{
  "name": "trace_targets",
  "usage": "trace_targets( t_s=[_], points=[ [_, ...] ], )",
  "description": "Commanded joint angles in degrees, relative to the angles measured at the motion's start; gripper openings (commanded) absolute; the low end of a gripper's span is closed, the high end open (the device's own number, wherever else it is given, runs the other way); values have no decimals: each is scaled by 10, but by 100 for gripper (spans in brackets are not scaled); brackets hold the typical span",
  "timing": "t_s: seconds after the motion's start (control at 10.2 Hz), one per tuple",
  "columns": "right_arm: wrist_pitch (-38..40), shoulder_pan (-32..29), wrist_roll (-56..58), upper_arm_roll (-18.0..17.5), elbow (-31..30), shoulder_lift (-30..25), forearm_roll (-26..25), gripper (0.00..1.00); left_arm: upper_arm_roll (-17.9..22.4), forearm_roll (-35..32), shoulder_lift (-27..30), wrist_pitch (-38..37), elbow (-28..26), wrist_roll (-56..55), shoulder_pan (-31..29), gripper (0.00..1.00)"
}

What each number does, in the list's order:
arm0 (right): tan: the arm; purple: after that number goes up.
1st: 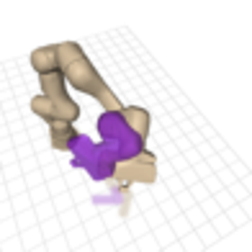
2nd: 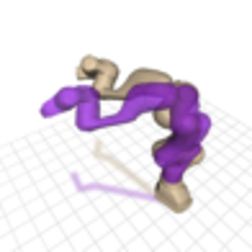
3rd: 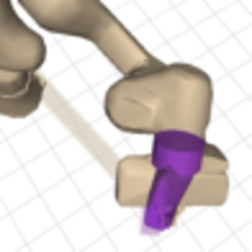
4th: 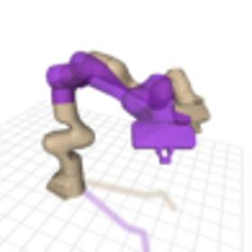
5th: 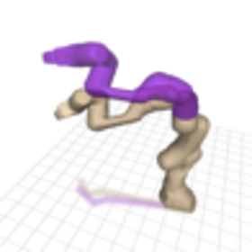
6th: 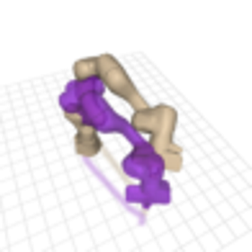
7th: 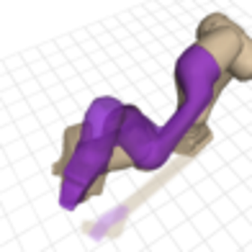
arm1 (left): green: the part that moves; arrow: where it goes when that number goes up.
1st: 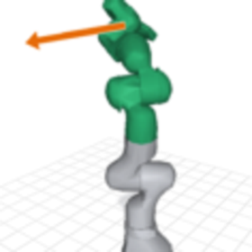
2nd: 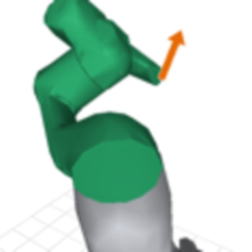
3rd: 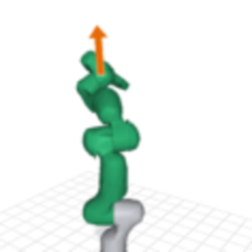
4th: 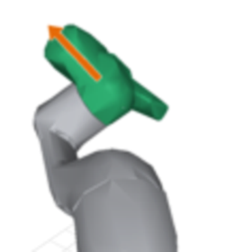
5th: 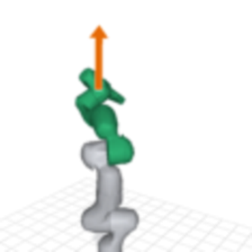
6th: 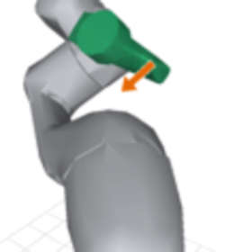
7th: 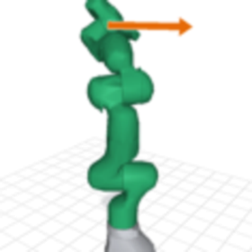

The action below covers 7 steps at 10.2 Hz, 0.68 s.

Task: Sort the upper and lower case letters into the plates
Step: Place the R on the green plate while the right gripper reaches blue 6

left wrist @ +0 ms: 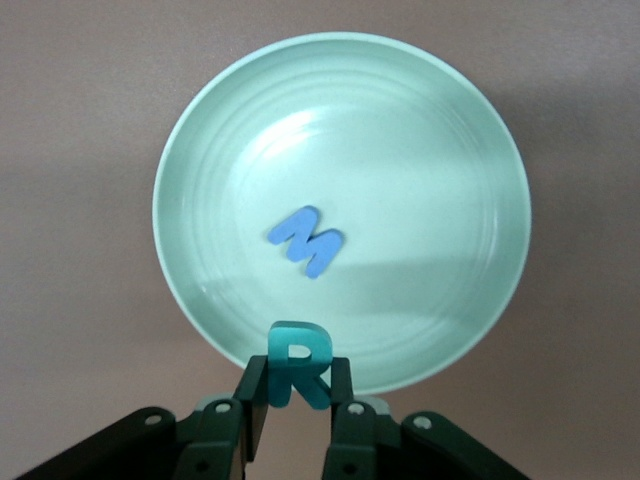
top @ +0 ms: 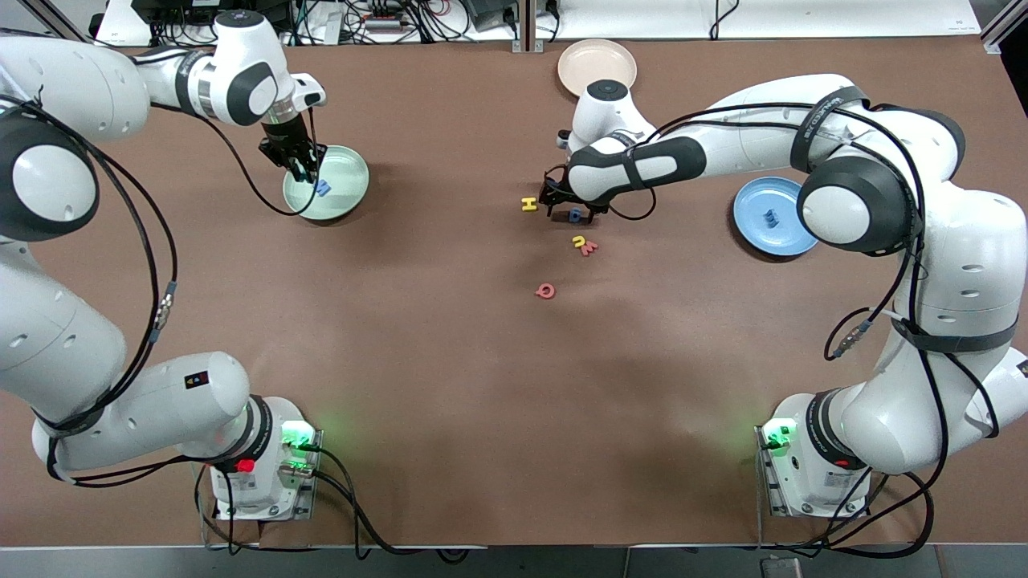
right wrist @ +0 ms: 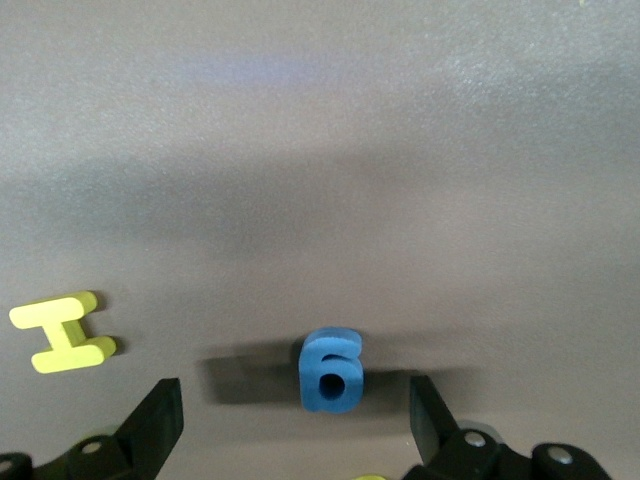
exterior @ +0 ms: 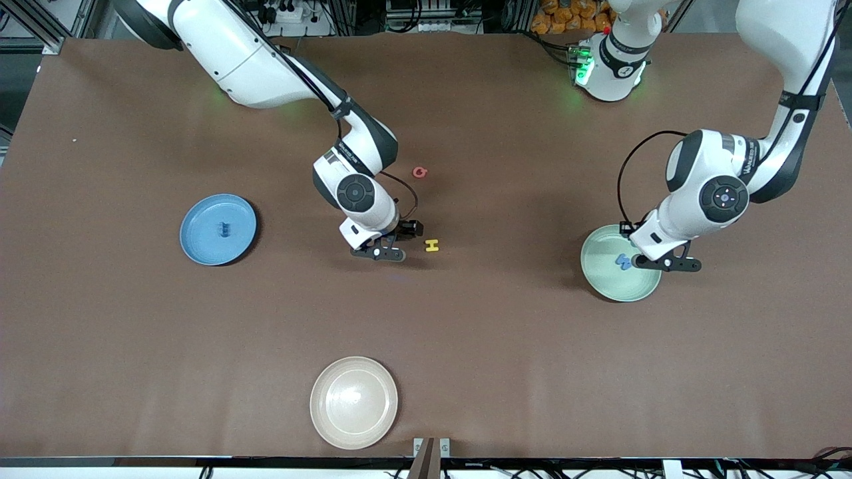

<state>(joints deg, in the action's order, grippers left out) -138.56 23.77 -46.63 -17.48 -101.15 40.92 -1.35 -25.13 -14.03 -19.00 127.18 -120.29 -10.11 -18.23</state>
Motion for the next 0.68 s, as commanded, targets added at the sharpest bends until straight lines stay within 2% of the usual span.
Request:
trace_targets(
  t_s=[0.0,0.1,0.2,0.29,0.39,0.59],
  points=[
    [-3,-2,-16,-4,4,6,-16,95,2,8,0,6,8,16,3,99],
    [-3,-1,-16,-4,3,7,-16,92,1,8,2,6,10,11,6,100],
    [-3,-1,-16,-4,3,7,-16,84,1,8,5,6,11,5,8,100],
    [-3,-1,-15,-4,4,8,-16,83,1,13,10,5,12,3,17,100],
    [-4,-1,-15,-4,3,10,-16,83,0,14,18,5,12,-19,29,100],
    [-6,-2,-15,-4,-5,10,-16,70,-5,14,31,5,13,-109,70,100]
  ],
)
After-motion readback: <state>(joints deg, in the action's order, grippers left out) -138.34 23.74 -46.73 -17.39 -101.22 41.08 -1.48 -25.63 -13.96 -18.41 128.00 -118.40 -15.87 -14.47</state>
